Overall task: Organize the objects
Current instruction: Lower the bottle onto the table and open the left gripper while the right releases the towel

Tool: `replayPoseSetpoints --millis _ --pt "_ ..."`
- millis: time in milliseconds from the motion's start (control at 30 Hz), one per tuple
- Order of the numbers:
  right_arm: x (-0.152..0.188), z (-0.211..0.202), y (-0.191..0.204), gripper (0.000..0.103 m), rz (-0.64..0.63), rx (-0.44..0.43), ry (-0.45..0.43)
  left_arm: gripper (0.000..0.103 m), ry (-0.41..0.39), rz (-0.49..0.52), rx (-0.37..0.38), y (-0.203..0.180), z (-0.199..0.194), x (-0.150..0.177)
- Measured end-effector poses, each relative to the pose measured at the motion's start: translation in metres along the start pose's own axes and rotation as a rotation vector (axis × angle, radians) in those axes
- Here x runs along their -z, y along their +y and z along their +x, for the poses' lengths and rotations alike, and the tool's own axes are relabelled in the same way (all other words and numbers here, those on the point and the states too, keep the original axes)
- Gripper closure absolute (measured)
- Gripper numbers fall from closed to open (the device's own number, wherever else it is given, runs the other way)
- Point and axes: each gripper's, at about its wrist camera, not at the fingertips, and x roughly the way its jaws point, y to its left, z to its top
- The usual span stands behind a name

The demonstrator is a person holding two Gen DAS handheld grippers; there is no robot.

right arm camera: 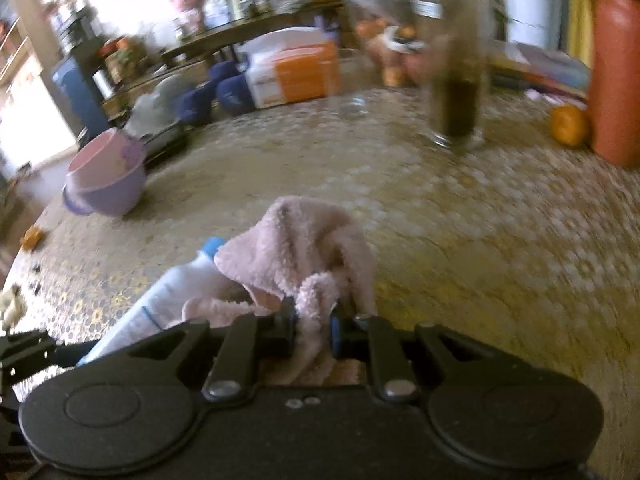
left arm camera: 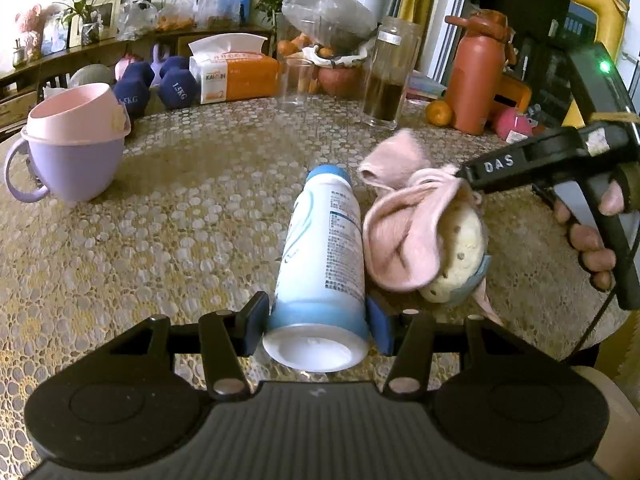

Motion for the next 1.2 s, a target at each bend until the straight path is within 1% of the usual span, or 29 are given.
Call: replayPoseSetpoints --millis 133,200,267,300,367,433,467,633,733,800,900,967,1033,1200 --pt "0.005 -0.006 -0.002 0.079 -0.007 0.005 -0.025 0.05 0.011 0.002 -0.003 -0.002 0.0 0.002" --pt "0.004 -0.013 0.0 0.075 -0.011 -0.001 -0.048 0.045 0.022 -0.01 -0.01 -0.001 -0.001 0.005" --pt "0.003 -0.022 0.001 0.069 -0.016 -0.008 -0.073 0.037 0.028 -0.022 -0.02 0.0 -0.002 0.007" --pt "0.003 -0.028 0.002 0.065 -0.016 -0.014 -0.087 0.036 0.029 -0.029 -0.025 0.001 -0.004 0.008" --pt "0.003 -0.038 0.002 0.063 -0.013 -0.031 -0.107 0.032 0.026 -0.039 -0.038 0.001 -0.009 0.01" --pt "0.006 -0.05 0.003 0.054 -0.012 -0.043 -0.13 0.03 0.018 -0.057 -0.043 0.0 -0.016 0.012" --pt "0.008 -0.056 0.004 0.052 -0.015 -0.048 -0.144 0.027 0.016 -0.067 -0.042 0.0 -0.019 0.012" --pt "0.022 -0.084 0.014 0.044 -0.054 -0.084 -0.187 0.023 -0.017 -0.088 -0.069 -0.007 -0.036 0.012" --pt "0.032 -0.097 0.022 0.042 -0.079 -0.101 -0.208 0.02 -0.037 -0.1 -0.085 -0.011 -0.045 0.011" --pt "0.041 -0.106 0.028 0.041 -0.1 -0.108 -0.222 0.019 -0.048 -0.103 -0.092 -0.016 -0.051 0.011" --pt "0.054 -0.118 0.036 0.04 -0.127 -0.096 -0.249 0.018 -0.053 -0.105 -0.097 -0.023 -0.057 0.011" --pt "0.062 -0.125 0.038 0.04 -0.134 -0.097 -0.264 0.007 -0.055 -0.109 -0.103 -0.027 -0.06 0.011" --pt "0.069 -0.132 0.04 0.04 -0.14 -0.085 -0.286 0.0 -0.067 -0.115 -0.098 -0.031 -0.065 0.011" --pt "0.084 -0.149 0.043 0.039 -0.151 -0.048 -0.337 0.0 -0.102 -0.108 -0.105 -0.044 -0.076 0.01"
